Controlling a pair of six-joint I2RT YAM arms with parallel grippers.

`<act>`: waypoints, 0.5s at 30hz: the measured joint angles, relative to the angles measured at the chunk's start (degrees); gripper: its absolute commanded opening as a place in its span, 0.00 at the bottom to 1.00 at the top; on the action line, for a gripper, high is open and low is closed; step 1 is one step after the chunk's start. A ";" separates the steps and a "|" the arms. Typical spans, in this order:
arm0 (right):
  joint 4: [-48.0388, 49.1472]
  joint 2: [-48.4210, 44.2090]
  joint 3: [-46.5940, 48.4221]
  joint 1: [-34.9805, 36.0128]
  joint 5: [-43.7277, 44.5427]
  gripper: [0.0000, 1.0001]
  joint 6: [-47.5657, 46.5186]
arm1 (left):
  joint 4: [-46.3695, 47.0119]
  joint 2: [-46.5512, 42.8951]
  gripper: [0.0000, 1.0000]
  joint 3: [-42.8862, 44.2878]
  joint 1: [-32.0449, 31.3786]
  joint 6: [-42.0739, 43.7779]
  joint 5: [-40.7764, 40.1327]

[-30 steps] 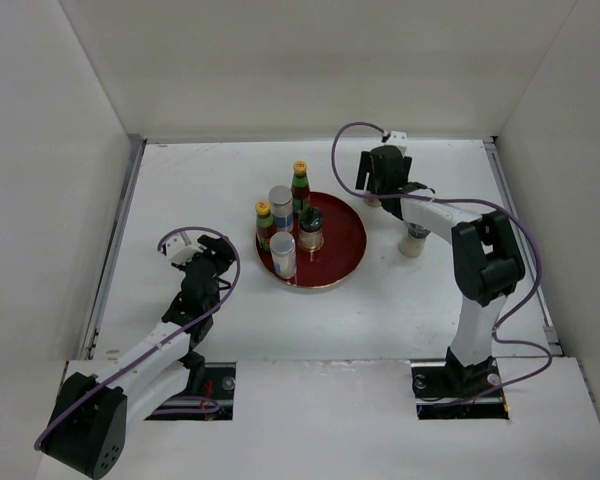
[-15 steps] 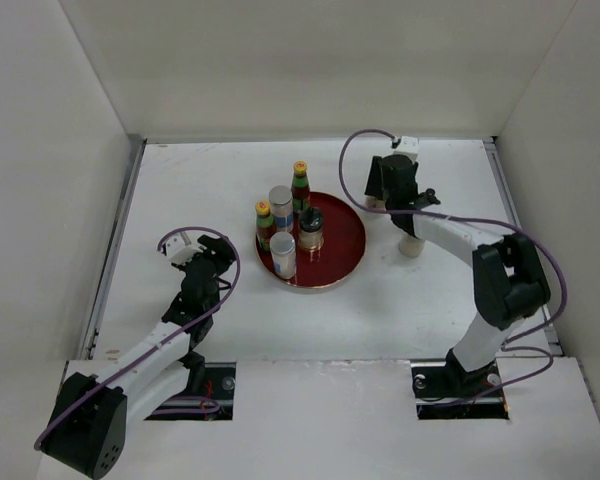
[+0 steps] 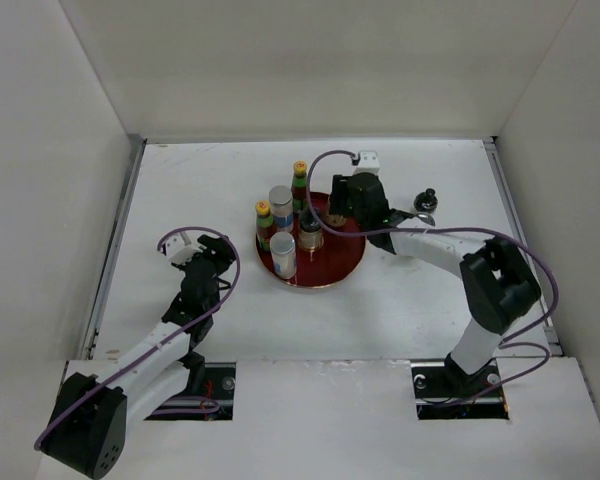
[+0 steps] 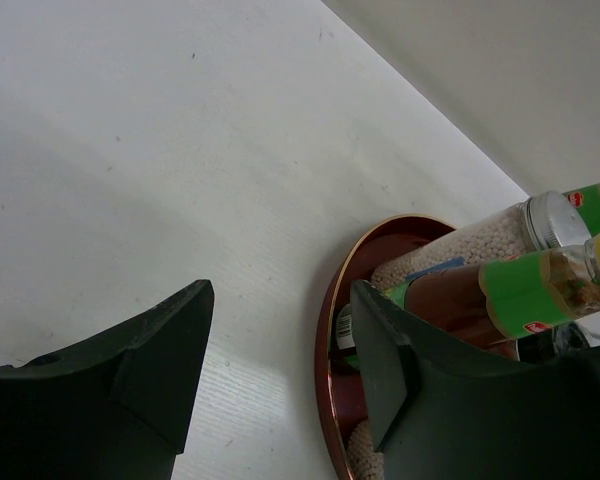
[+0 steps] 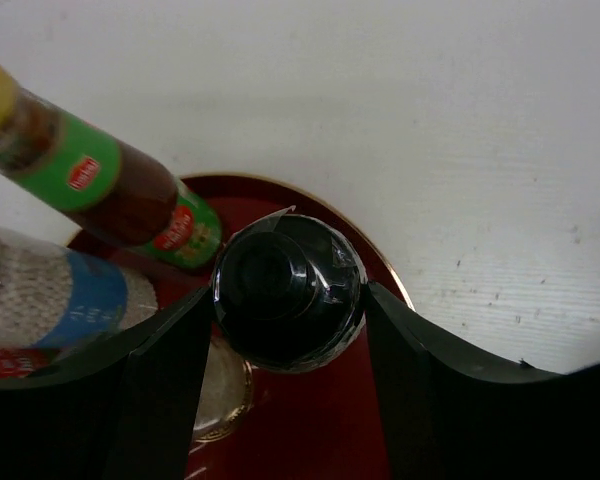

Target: Organize the condiment bottles

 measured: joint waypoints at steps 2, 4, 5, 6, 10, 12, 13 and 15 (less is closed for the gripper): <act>-0.22 2.51 0.02 0.00 -0.11 0.72 0.39 | 0.00 -0.24 0.55 0.00 0.00 0.00 0.00; -0.04 4.28 0.22 -0.02 -0.15 0.83 0.96 | -0.02 -0.57 0.55 -0.02 0.00 0.00 0.00; 0.00 4.55 0.26 -0.02 -0.22 0.90 1.20 | -0.02 -0.83 0.55 -0.02 0.00 0.00 0.00; -0.04 4.57 0.26 -0.02 -0.17 0.95 1.38 | -0.02 -1.14 0.55 -0.02 0.00 0.00 -0.02; 0.15 2.80 0.13 -0.02 -0.04 1.00 1.86 | 0.00 -1.20 0.55 -0.02 0.00 0.00 0.00; 0.26 -0.17 -0.66 -0.02 0.22 1.00 2.16 | 0.02 -1.20 0.55 -0.02 -0.07 0.00 0.00; 0.35 -2.36 -1.51 -0.02 0.39 1.00 2.43 | 0.02 -1.20 0.55 -0.02 -0.07 0.02 0.00; 0.66 -7.65 -3.80 -0.02 0.85 1.00 2.93 | 0.02 -1.27 0.55 -0.02 -0.09 0.00 0.02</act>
